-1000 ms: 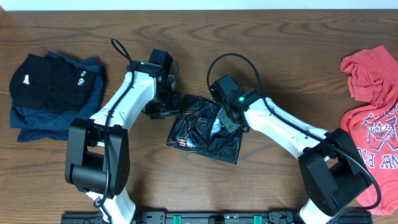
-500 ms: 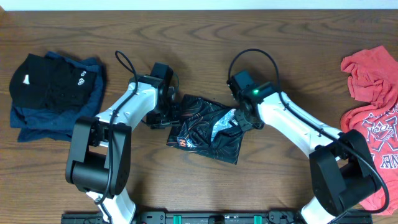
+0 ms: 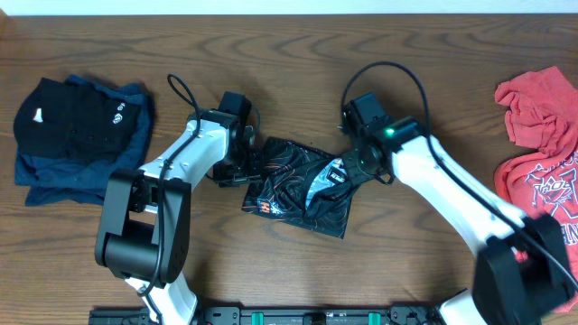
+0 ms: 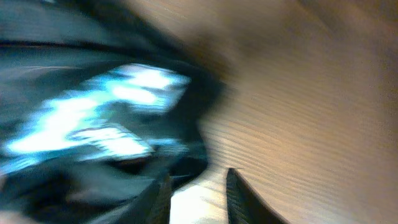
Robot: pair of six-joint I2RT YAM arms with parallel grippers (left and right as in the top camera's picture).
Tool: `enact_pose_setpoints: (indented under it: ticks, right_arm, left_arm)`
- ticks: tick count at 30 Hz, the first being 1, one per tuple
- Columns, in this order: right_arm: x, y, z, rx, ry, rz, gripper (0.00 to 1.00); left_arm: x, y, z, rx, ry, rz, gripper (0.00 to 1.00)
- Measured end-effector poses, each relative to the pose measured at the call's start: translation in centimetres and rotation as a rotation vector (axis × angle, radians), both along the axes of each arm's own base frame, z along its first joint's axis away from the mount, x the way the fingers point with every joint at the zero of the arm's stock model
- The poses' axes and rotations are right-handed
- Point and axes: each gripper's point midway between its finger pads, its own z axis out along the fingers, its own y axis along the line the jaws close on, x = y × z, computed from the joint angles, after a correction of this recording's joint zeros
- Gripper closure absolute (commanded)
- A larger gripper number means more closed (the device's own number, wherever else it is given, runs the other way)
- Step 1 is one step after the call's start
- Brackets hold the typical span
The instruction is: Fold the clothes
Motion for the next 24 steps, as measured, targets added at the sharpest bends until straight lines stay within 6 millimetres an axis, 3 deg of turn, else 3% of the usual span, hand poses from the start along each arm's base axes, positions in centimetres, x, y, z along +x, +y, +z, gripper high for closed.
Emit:
enact_pose_setpoints:
  ticks: [4, 10, 15, 16, 20, 24]
  right_arm:
    - [-2.1, 4.2, 3.0, 0.145, -0.008, 0.202, 0.65]
    - [-5.5, 7.1, 1.2, 0.164, 0.076, 0.364, 0.63]
    - [-6.6, 7.5, -1.9, 0.093, 0.141, 0.401, 0.64]
    - [-6.6, 7.3, -2.5, 0.078, 0.155, 0.399, 0.67]
    - [-6.4, 6.8, -4.3, 0.027, 0.178, 0.392, 0.96]
    - [-6.2, 5.2, -4.8, -0.055, 0.184, 0.316, 0.99]
  left_arm:
    - [0.0, 0.0, 0.0, -0.002, -0.001, 0.000, 0.44]
    - [0.0, 0.0, 0.0, -0.002, -0.001, 0.000, 0.44]
    - [0.0, 0.0, 0.0, -0.002, -0.001, 0.000, 0.44]
    - [0.0, 0.0, 0.0, -0.002, -0.001, 0.000, 0.44]
    - [0.0, 0.0, 0.0, -0.002, -0.001, 0.000, 0.44]
    - [0.0, 0.0, 0.0, -0.003, -0.001, 0.000, 0.44]
